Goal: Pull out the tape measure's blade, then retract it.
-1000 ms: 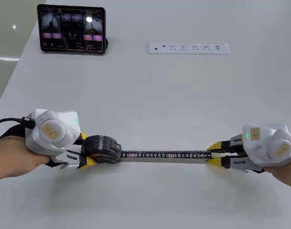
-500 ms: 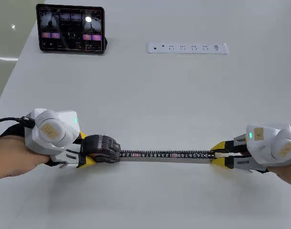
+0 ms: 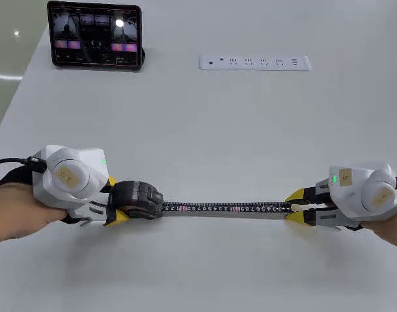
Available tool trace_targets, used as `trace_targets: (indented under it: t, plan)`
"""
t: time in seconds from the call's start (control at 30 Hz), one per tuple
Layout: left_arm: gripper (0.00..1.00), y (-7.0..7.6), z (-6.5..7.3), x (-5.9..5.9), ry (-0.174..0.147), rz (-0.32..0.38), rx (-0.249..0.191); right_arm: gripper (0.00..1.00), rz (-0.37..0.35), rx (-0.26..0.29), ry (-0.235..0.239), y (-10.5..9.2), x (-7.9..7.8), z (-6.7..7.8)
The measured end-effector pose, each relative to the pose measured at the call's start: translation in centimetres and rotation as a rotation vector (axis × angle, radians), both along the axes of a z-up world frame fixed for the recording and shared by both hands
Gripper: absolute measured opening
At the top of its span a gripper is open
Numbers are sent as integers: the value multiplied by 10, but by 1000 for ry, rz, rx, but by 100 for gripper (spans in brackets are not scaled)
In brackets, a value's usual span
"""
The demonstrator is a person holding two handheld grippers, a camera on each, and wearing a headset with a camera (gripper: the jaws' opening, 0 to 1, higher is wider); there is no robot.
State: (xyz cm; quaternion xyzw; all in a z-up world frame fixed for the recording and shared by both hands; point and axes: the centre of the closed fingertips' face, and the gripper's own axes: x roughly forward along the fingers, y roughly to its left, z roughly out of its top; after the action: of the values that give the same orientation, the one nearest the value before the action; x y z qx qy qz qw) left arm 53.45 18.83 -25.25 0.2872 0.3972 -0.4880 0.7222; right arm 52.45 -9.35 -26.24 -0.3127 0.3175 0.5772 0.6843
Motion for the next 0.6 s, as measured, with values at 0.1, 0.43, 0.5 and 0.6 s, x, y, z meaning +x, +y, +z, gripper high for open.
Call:
trace_targets:
  t: [0.1, 0.43, 0.5, 0.6]
  plan:
    - [28, 0, 0, 0, -1, -7, 1, 11, 12, -21, -7, -1, 0, -1]
    - [28, -1, -1, 1, 2, -7, 3, 12, 5, -35, 7, -4, 2, -4]
    - [29, -1, -2, 1, 5, -4, 3, 12, 0, -39, 13, -4, 2, -5]
    - [31, -2, -3, 1, 8, -2, 3, 13, -17, -30, 25, -3, 2, -4]
